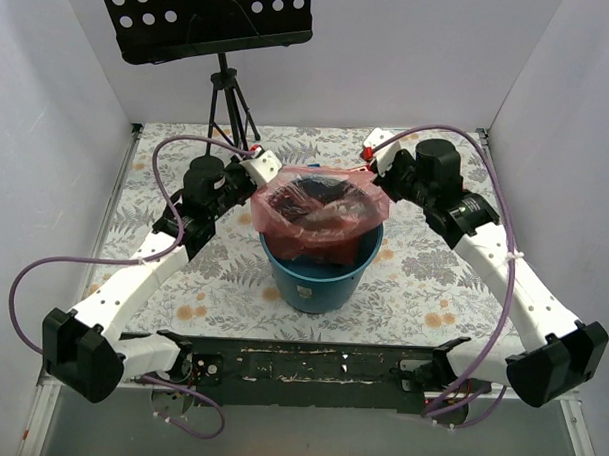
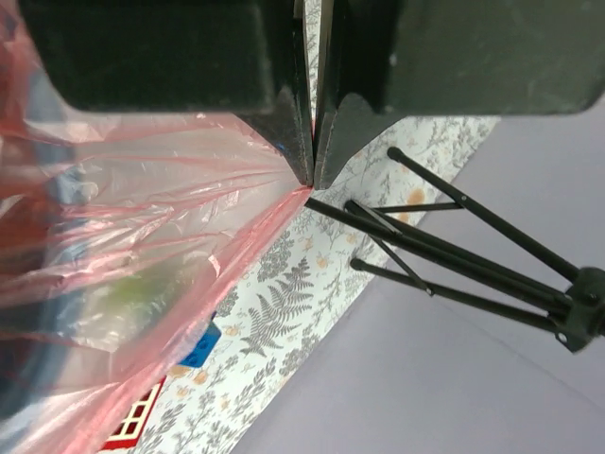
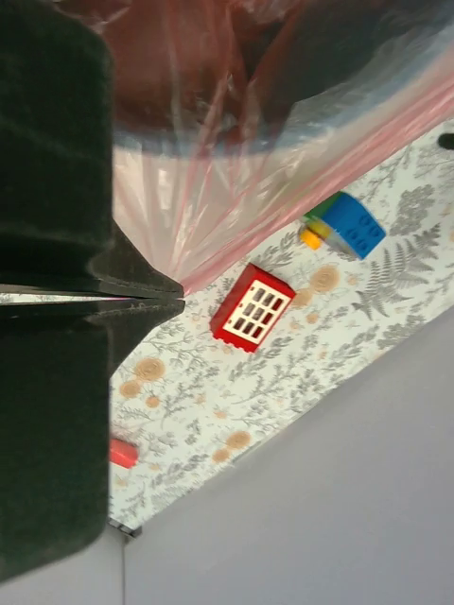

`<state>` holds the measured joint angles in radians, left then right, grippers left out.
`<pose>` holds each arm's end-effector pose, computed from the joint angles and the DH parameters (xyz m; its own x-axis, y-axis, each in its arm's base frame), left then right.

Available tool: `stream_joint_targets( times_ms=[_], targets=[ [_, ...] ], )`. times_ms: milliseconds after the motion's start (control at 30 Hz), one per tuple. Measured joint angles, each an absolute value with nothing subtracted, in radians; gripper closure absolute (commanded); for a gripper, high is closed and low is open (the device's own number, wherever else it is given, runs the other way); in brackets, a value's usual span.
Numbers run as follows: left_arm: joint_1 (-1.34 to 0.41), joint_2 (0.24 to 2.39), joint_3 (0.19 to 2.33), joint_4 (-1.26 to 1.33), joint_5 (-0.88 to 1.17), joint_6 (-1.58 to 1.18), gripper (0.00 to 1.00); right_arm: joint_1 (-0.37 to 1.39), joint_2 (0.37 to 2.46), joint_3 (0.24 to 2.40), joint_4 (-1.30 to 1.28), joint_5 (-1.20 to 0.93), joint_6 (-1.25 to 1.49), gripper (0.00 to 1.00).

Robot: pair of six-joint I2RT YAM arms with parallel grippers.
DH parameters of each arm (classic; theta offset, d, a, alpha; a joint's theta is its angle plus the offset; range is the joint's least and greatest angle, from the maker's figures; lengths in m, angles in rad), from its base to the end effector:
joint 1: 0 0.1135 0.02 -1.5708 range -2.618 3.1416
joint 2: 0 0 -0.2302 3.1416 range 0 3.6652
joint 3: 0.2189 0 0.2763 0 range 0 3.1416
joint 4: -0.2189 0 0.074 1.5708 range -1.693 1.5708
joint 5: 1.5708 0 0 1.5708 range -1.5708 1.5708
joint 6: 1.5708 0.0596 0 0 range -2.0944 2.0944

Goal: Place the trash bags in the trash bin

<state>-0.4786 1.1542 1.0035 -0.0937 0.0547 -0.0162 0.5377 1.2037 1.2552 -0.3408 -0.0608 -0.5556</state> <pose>0.2932 -0.1558 0.3105 -0.2230 0.0975 -0.9699 0.5034 0.8636 -0.0289 0.2829 0.1729 0.3641 0.0878 -0.5606 -0.8234 -0.6060 0.6260 -0.4908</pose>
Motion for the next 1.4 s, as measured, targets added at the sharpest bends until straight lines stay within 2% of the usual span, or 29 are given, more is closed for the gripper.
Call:
stream_joint_targets(
  times_ms=[200,700,767,833,867,933,967,1000,1033,1200,1400],
  targets=[
    [-0.439,1.197,1.035,-0.143,0.092,-0.091,1.00,0.447,1.245,1.251,-0.358,-0.165,-0.528,0.99],
    [-0.433,1.116,1.040,-0.537,0.447,-0.305,1.00,0.444,1.044,1.020,-0.426,-0.318,-0.497,0.99],
    [-0.433,1.105,1.037,-0.572,0.466,-0.316,0.76,0.444,1.031,1.006,-0.440,-0.322,-0.496,0.99],
    [-0.433,1.090,1.037,-0.622,0.482,-0.314,0.61,0.444,1.010,0.995,-0.463,-0.318,-0.491,0.98],
    [-0.433,1.080,1.037,-0.656,0.488,-0.308,0.53,0.442,0.999,0.994,-0.477,-0.312,-0.488,0.91],
    [-0.434,1.053,1.037,-0.739,0.491,-0.284,0.39,0.438,0.977,0.999,-0.510,-0.297,-0.484,0.68],
    [-0.434,1.040,1.037,-0.774,0.489,-0.275,0.34,0.436,0.967,1.008,-0.538,-0.288,-0.482,0.64],
    [-0.433,1.016,1.037,-0.818,0.479,-0.262,0.30,0.433,0.960,1.020,-0.557,-0.281,-0.485,0.57],
    [-0.433,0.984,1.037,-0.855,0.466,-0.247,0.27,0.425,0.951,1.043,-0.587,-0.268,-0.490,0.56],
    [-0.432,0.786,1.087,-0.986,0.414,-0.180,0.12,0.405,0.925,1.194,-0.673,-0.264,-0.510,0.53],
    [-0.432,0.799,1.325,-1.058,0.492,-0.092,0.11,0.405,0.938,1.365,-0.724,-0.466,-0.636,0.48]
  ],
)
